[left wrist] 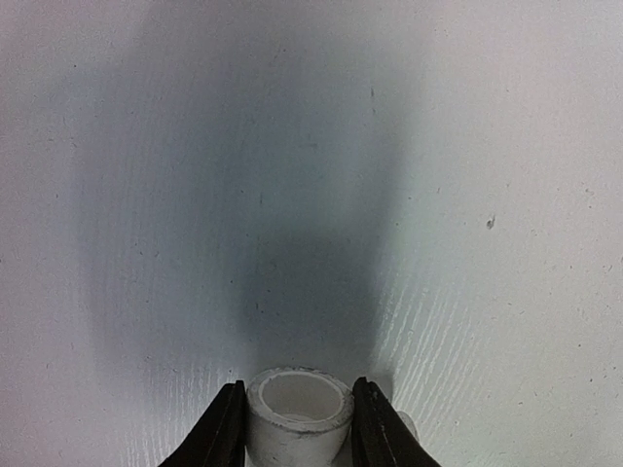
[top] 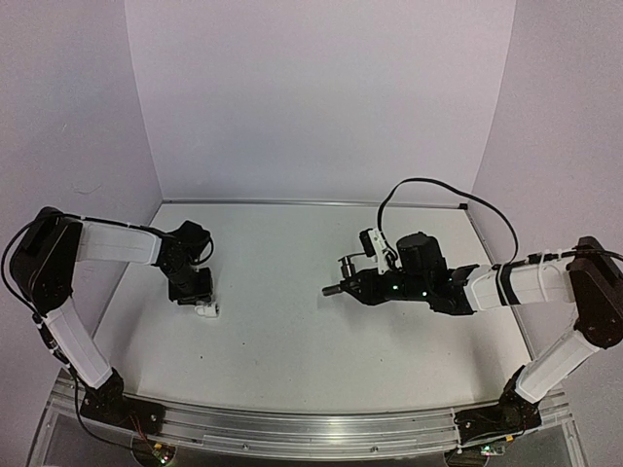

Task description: Install the water faucets

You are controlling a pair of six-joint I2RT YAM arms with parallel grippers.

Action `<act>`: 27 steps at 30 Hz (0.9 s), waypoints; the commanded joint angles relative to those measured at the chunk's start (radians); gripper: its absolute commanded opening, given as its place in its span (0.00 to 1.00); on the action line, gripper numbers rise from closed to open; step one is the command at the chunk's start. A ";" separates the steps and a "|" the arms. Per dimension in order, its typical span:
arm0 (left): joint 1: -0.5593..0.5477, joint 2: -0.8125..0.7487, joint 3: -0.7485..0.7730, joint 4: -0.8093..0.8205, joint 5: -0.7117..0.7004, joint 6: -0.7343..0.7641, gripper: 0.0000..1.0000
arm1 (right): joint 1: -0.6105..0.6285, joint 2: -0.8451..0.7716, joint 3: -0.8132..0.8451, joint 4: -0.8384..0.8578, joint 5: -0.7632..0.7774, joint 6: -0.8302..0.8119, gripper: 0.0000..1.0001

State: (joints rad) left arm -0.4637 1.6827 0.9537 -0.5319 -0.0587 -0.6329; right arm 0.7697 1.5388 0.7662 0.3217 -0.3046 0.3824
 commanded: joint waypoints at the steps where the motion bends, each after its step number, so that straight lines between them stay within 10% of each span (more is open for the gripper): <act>1: 0.003 -0.045 -0.033 0.027 0.127 0.022 0.06 | 0.021 0.012 0.049 0.021 0.008 -0.051 0.00; 16: 0.000 -0.097 0.046 0.045 0.997 0.185 0.00 | 0.222 0.052 0.390 -0.294 -0.059 -0.908 0.00; 27: -0.007 -0.078 0.025 0.043 1.165 0.170 0.00 | 0.334 0.217 0.766 -0.662 -0.061 -1.241 0.00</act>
State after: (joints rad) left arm -0.4660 1.6100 0.9619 -0.5095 0.9861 -0.4717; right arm 1.0726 1.7258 1.4329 -0.2149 -0.3485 -0.6995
